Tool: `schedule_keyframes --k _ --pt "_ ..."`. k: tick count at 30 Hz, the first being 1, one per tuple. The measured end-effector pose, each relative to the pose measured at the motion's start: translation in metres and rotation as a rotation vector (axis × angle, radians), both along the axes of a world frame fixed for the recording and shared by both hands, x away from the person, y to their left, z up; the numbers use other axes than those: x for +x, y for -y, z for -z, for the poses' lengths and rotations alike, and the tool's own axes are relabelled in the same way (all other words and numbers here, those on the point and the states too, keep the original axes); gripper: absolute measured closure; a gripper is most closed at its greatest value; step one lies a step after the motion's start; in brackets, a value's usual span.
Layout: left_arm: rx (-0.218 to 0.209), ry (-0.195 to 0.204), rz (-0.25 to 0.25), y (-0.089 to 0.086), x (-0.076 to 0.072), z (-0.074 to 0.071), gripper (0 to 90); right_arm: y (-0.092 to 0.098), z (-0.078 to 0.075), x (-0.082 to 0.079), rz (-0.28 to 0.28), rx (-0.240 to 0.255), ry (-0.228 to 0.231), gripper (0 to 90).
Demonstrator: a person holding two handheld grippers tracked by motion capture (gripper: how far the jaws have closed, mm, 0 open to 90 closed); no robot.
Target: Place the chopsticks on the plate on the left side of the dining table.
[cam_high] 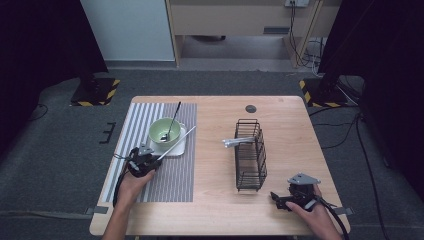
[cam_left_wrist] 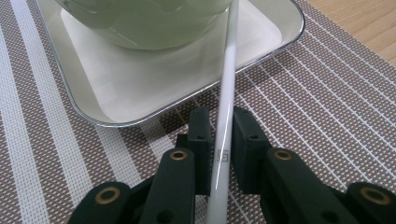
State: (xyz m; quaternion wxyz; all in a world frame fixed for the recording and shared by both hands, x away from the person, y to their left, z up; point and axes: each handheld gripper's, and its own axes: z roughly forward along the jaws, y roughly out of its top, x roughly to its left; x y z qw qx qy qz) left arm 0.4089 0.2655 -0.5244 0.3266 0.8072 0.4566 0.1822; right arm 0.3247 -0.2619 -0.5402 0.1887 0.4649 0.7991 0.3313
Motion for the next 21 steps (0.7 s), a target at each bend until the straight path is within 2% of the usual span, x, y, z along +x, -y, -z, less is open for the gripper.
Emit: schedule_keyframes --k 8,14,21 --pt "0.002 0.004 -0.004 -0.0002 0.0001 0.0005 72.4 0.0 0.0 0.0 -0.001 -0.001 0.0 0.3" --pt "0.008 0.02 -0.019 0.0001 -0.0017 -0.002 60.7 0.0 0.0 0.0 -0.001 -0.001 0.0 0.3" --pt "0.016 0.039 -0.003 0.0051 -0.0064 -0.0066 55.0 0.0 0.0 0.0 0.0 0.0 0.0 0.3"
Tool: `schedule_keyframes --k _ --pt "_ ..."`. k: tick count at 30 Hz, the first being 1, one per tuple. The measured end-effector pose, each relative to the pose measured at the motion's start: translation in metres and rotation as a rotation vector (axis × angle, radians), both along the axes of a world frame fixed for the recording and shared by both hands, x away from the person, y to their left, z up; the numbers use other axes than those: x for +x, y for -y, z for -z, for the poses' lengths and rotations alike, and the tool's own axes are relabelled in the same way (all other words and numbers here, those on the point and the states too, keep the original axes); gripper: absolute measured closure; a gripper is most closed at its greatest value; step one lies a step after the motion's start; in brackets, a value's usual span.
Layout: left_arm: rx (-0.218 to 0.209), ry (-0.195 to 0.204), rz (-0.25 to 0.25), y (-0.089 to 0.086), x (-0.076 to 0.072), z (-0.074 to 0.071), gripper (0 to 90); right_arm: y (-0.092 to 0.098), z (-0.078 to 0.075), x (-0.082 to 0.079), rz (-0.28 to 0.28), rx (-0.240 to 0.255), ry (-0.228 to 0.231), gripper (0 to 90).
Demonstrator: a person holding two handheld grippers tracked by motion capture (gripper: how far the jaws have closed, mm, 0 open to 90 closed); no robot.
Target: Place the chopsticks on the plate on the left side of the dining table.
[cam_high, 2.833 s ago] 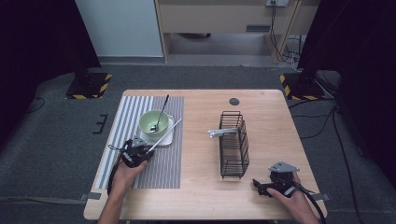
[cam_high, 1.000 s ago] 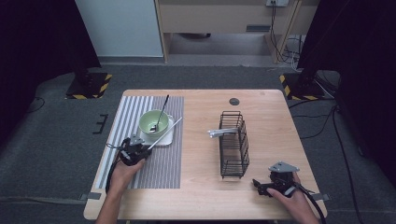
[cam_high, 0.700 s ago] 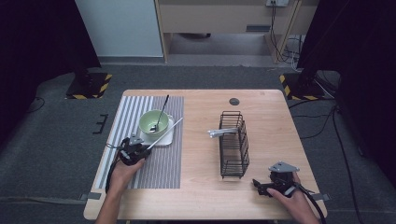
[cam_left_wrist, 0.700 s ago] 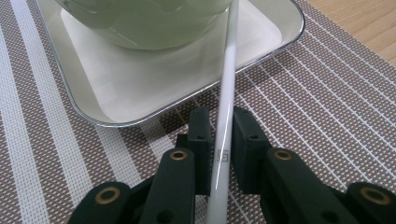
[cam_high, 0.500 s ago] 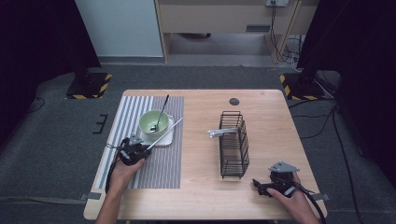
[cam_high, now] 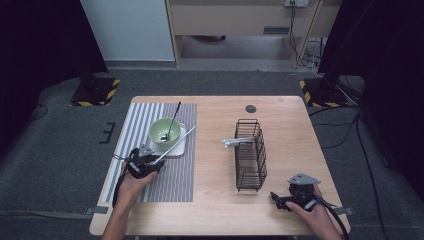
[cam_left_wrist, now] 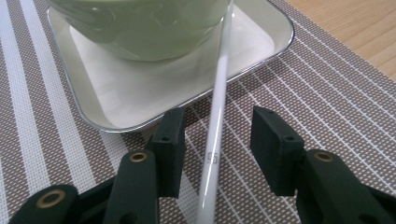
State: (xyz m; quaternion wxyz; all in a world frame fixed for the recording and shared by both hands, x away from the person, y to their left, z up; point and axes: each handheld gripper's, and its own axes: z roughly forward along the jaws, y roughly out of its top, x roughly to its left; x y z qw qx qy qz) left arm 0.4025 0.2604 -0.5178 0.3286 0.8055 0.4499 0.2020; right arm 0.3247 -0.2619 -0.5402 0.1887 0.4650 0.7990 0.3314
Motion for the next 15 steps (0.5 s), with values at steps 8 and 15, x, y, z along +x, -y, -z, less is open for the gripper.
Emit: schedule_keyframes --k 8,15 --pt "0.006 0.001 -0.003 0.0006 0.0004 0.0005 51.1 0.0001 0.0 0.0 -0.001 -0.001 0.0 0.3" --pt "0.007 0.008 -0.003 0.002 -0.0034 -0.0027 42.2 0.0 0.0 0.0 -0.001 -0.001 0.0 0.3"
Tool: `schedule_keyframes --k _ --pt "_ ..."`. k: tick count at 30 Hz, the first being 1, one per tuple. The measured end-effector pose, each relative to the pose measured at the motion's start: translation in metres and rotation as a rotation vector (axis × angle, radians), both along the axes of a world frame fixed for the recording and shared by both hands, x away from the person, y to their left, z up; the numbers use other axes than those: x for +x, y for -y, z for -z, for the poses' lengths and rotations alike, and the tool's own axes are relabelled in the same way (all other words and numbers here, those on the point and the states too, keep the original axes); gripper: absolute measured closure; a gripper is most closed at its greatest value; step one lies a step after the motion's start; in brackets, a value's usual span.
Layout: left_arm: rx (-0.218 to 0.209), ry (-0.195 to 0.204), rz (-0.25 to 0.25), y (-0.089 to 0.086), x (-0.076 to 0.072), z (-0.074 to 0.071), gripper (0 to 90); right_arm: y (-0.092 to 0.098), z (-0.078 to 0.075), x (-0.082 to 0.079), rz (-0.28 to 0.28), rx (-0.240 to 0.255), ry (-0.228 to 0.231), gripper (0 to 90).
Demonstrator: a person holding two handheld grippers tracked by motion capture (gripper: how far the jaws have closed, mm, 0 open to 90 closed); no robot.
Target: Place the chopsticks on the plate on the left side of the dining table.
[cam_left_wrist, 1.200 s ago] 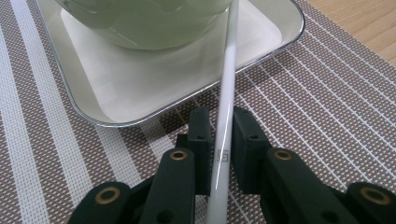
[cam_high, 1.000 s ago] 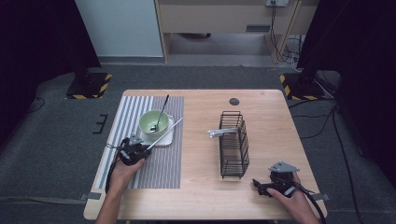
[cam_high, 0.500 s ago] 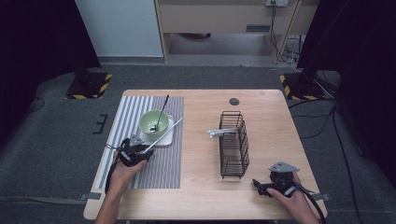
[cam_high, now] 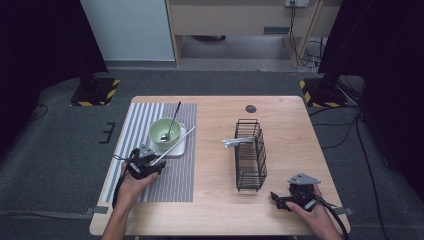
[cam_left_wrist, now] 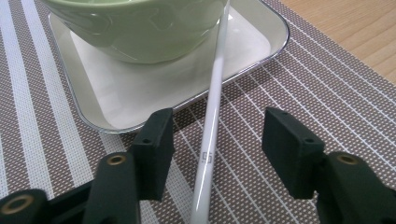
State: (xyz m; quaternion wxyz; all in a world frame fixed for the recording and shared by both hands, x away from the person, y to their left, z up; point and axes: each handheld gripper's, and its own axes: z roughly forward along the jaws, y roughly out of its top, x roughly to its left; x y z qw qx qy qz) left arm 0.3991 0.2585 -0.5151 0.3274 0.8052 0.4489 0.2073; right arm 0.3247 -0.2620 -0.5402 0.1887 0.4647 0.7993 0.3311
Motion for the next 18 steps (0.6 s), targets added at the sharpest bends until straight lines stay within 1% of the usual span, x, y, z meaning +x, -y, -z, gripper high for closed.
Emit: schedule_keyframes --k 2,4,6,7,8,10,11,12,18 --pt "0.005 0.009 -0.003 0.001 -0.001 -0.002 39.3 0.0 0.0 0.0 0.0 0.0 0.0 0.3" --pt "0.0 0.017 -0.005 0.003 -0.004 -0.005 35.2 0.0 0.0 0.0 0.0 0.0 0.0 0.3" --pt "0.004 0.035 -0.006 0.005 -0.007 -0.008 32.2 0.0 0.0 0.0 0.0 0.0 0.0 0.3" --pt "0.005 0.044 -0.004 0.006 -0.009 -0.009 29.1 0.0 0.0 0.0 0.0 0.0 0.0 0.3" --pt "0.0 0.05 -0.002 0.007 -0.011 -0.011 27.4 0.0 0.0 0.0 0.0 0.0 0.0 0.3" --pt "-0.004 0.046 -0.002 0.009 -0.014 -0.014 24.2 0.0 0.0 0.0 0.0 0.0 0.0 0.3" --pt "-0.006 0.043 -0.001 0.01 -0.015 -0.015 20.7 0.0 0.0 0.0 0.0 0.0 0.0 0.3" --pt "-0.006 0.042 0.001 0.01 -0.015 -0.017 19.2 0.0 0.0 0.0 0.0 0.0 0.0 0.3" --pt "-0.034 0.04 0.014 0.021 -0.021 -0.029 9.3 0.0 0.0 0.0 0.0 0.0 0.0 0.3"
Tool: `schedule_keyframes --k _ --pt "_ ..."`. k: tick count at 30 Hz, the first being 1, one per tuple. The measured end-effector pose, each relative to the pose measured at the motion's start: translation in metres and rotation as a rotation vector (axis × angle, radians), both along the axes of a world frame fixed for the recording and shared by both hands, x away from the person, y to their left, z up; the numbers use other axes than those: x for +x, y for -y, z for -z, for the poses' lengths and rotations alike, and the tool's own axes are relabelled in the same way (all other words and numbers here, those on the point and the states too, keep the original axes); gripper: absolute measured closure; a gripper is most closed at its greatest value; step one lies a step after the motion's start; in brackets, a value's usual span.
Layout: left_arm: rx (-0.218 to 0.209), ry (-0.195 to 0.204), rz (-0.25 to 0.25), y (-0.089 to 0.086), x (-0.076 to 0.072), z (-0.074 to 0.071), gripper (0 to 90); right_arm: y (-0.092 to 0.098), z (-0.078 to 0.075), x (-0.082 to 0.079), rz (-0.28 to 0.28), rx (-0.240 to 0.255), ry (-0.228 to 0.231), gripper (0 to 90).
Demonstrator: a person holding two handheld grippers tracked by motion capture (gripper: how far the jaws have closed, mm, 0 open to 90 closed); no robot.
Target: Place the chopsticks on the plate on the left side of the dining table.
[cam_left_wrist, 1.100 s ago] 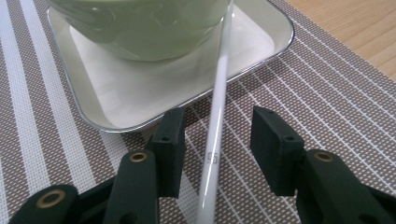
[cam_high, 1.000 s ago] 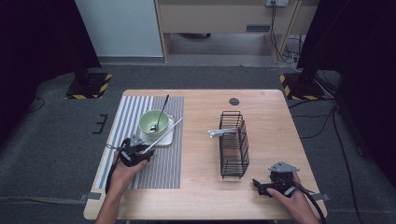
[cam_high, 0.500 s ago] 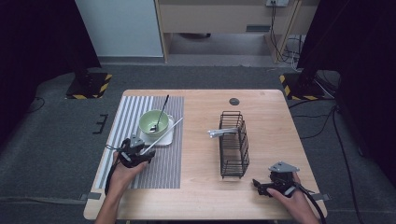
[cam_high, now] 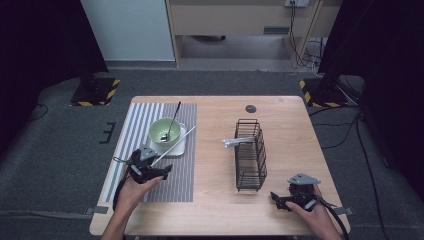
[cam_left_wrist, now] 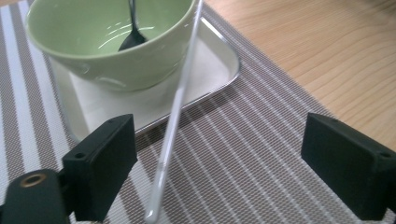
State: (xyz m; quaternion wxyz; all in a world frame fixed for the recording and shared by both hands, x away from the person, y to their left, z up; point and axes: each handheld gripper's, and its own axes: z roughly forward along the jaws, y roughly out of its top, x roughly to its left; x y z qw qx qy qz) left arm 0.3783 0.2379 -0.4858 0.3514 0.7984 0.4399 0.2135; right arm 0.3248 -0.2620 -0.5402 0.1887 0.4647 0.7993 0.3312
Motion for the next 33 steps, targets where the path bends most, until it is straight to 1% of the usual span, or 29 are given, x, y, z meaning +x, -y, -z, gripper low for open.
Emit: schedule_keyframes --k 5,7,12,13,14,15,18,24,30,33 --pt "-0.007 -0.001 0.027 0.012 0.0 -0.01 6.1 0.0 0.0 0.0 0.0 0.0 0.0 0.3" --pt "-0.02 -0.003 0.042 0.017 0.002 -0.013 4.9 0.0 0.0 0.0 0.0 0.0 0.0 0.3" --pt "-0.033 -0.001 0.061 0.033 0.01 -0.025 4.7 0.0 0.0 0.0 0.0 0.0 0.0 0.3" --pt "-0.044 0.007 0.074 0.036 0.012 -0.026 4.8 0.0 0.0 0.0 0.0 0.0 0.0 0.3" --pt "-0.045 0.005 0.078 0.04 0.014 -0.029 5.0 0.0 0.0 0.0 0.0 0.0 0.0 0.3" --pt "-0.034 0.0 0.071 0.044 0.016 -0.032 5.0 0.0 0.0 0.0 0.001 0.001 0.0 0.3" --pt "-0.039 0.007 0.083 0.054 0.021 -0.039 5.6 0.0 0.0 0.0 0.0 0.0 0.0 0.3" --pt "-0.027 0.024 0.123 0.076 0.026 -0.052 5.9 0.0 0.0 0.0 0.001 0.0 0.0 0.3" --pt "-0.021 0.032 0.15 0.088 0.031 -0.065 6.4 0.0 0.0 0.0 0.001 0.0 0.0 0.3" --pt "-0.021 0.041 0.153 0.091 0.032 -0.072 7.0 0.0 0.0 0.0 0.0 0.0 0.0 0.3"
